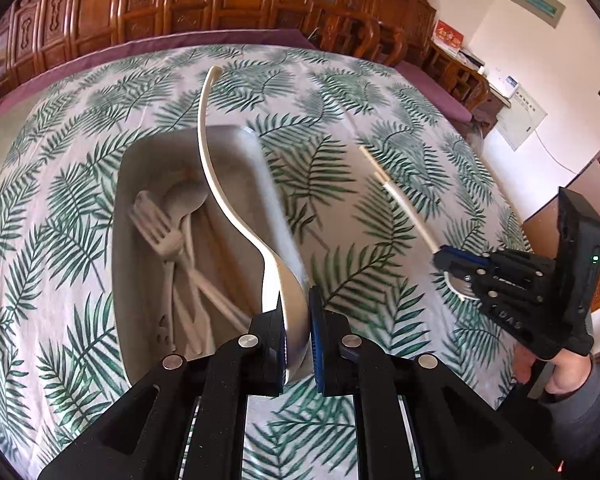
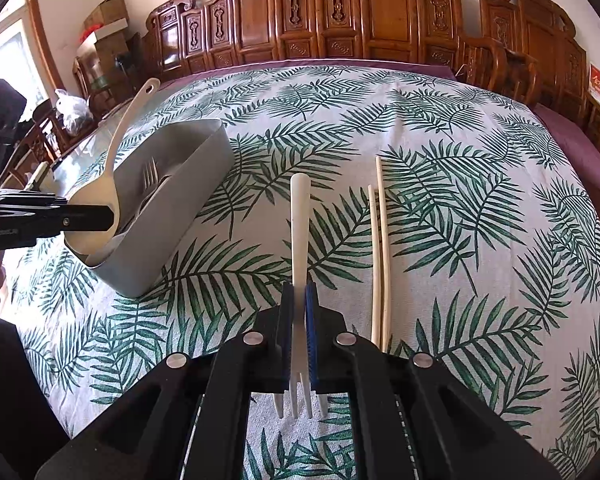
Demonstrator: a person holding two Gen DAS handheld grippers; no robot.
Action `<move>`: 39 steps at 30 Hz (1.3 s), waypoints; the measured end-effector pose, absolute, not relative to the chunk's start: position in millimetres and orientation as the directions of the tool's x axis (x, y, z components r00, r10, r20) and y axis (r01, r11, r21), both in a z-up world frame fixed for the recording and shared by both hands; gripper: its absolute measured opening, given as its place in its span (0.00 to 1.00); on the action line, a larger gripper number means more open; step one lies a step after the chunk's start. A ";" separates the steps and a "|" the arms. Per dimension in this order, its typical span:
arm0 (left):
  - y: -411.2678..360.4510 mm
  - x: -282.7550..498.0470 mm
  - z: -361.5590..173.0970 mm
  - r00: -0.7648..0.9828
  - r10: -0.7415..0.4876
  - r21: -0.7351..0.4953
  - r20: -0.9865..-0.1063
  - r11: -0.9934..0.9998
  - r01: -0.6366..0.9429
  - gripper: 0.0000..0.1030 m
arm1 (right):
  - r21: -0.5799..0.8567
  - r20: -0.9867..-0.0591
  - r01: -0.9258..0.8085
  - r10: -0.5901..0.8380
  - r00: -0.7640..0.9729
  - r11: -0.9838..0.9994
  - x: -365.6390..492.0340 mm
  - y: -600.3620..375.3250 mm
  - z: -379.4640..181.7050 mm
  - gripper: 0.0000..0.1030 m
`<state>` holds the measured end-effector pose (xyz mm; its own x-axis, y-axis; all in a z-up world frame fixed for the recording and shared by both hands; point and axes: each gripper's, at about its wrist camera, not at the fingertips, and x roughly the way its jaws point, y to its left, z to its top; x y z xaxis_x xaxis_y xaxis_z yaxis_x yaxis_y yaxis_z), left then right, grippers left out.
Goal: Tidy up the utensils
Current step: 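Lower the white spoon into the tray and open the left tool while the right tool carries the fork, then lower the white plastic fork into the tray and open the right tool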
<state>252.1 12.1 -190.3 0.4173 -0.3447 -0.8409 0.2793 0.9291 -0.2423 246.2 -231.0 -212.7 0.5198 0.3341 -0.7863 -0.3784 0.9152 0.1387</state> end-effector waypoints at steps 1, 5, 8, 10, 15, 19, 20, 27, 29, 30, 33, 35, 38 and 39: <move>15.1 253.5 -192.5 0.413 -0.345 -0.247 -0.843 0.930 0.273 0.08 | 0.138 -0.787 -0.380 0.334 0.519 0.915 246.2 -230.6 -213.0 0.07; 20.4 257.1 -202.7 0.401 -0.331 -0.241 -0.854 0.936 0.258 0.08 | 0.136 -0.789 -0.383 0.333 0.516 0.914 245.6 -229.4 -215.3 0.07; 21.2 259.1 -210.3 0.396 -0.320 -0.233 -0.861 0.939 0.252 0.08 | 0.133 -0.791 -0.383 0.331 0.515 0.914 245.5 -229.0 -216.6 0.07; 22.1 260.3 -215.0 0.393 -0.312 -0.227 -0.865 0.942 0.248 0.08 | 0.132 -0.793 -0.383 0.330 0.513 0.914 245.2 -228.8 -217.7 0.07; 25.2 262.6 -222.0 0.398 -0.299 -0.218 -0.867 0.947 0.236 0.09 | 0.130 -0.796 -0.388 0.329 0.508 0.913 244.0 -226.6 -219.9 0.07; 28.5 260.3 -224.7 0.422 -0.277 -0.196 -0.863 0.955 0.224 0.09 | 0.120 -0.800 -0.395 0.324 0.505 0.911 241.9 -222.5 -221.5 0.07; 29.0 259.7 -224.8 0.425 -0.274 -0.194 -0.863 0.956 0.222 0.09 | 0.116 -0.800 -0.399 0.324 0.505 0.909 241.4 -221.3 -221.5 0.07; 33.7 253.6 -213.4 0.488 -0.228 -0.141 -0.843 0.968 0.209 0.20 | 0.104 -0.793 -0.425 0.332 0.511 0.899 235.5 -209.5 -211.6 0.07; 36.1 252.5 -209.5 0.506 -0.214 -0.125 -0.835 0.971 0.204 0.25 | 0.099 -0.787 -0.433 0.336 0.516 0.896 233.7 -205.3 -205.3 0.07; 37.4 252.3 -207.9 0.513 -0.210 -0.121 -0.832 0.972 0.202 0.28 | 0.098 -0.785 -0.436 0.339 0.519 0.895 232.9 -203.4 -202.3 0.07; 43.4 252.5 -203.1 0.536 -0.197 -0.114 -0.821 0.976 0.185 0.35 | 0.110 -0.778 -0.439 0.352 0.520 0.891 232.2 -197.5 -195.5 0.07; 48.5 252.7 -201.0 0.545 -0.191 -0.114 -0.816 0.978 0.172 0.38 | 0.121 -0.776 -0.441 0.362 0.517 0.889 232.5 -193.1 -193.1 0.07; 57.1 253.7 -199.6 0.554 -0.180 -0.115 -0.813 0.982 0.150 0.39 | 0.142 -0.772 -0.449 0.382 0.508 0.882 233.8 -183.0 -189.6 0.07; 59.8 254.1 -198.9 0.556 -0.177 -0.115 -0.812 0.983 0.144 0.40 | 0.146 -0.771 -0.451 0.387 0.506 0.880 234.6 -180.1 -188.4 0.07</move>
